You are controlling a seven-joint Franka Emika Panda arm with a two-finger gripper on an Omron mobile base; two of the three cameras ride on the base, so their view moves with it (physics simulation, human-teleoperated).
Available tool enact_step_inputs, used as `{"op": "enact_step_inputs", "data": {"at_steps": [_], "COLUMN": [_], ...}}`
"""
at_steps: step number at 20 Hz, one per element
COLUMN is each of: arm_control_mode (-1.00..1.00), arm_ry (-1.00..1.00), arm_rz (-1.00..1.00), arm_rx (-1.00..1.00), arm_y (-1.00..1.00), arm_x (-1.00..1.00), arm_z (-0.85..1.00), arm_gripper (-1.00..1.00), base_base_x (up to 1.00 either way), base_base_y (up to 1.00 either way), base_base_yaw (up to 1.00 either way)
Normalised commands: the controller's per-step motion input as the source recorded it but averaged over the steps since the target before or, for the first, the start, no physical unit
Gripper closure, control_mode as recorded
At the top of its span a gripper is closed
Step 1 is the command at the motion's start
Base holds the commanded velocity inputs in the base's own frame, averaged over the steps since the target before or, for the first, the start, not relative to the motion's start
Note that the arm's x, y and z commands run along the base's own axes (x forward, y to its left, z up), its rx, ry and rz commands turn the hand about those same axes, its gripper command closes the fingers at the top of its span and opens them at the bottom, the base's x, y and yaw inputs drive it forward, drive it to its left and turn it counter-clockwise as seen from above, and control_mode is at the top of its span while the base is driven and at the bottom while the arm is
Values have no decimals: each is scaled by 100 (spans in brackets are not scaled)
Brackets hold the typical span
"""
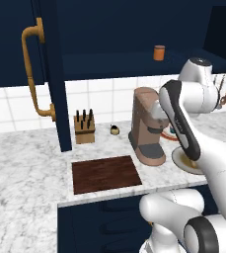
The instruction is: From the different types of pastries on the counter, select a croissant and place it on the cutting board. Then retrieve a jar of jam from the cabinet and place it alongside the croissant on the cutting board.
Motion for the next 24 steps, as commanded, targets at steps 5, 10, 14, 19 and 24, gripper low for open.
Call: {"op": "enact_step_inputs", "data": {"at_steps": [5, 10, 14, 19, 24], "arm_control_mode": [-100, -100, -100, -100, -100], "arm_ry": [1, 0, 0, 0, -1], "arm_rz": [-12, -14, -7, -1, 0], "arm_rx": [3, 2, 0, 0, 0], "arm_y": [-33, -53, -61, -64, -25], "arm_x": [-26, -22, -14, 0, 7], "arm_z": [-6, 0, -5, -18, -19], "arm_gripper": [-100, -100, -100, -100, -100], "base_base_x": [0, 0, 0, 0, 0], "base_base_y": [0, 0, 0, 0, 0], "base_base_yaw": [0, 0, 0, 0, 0]}}
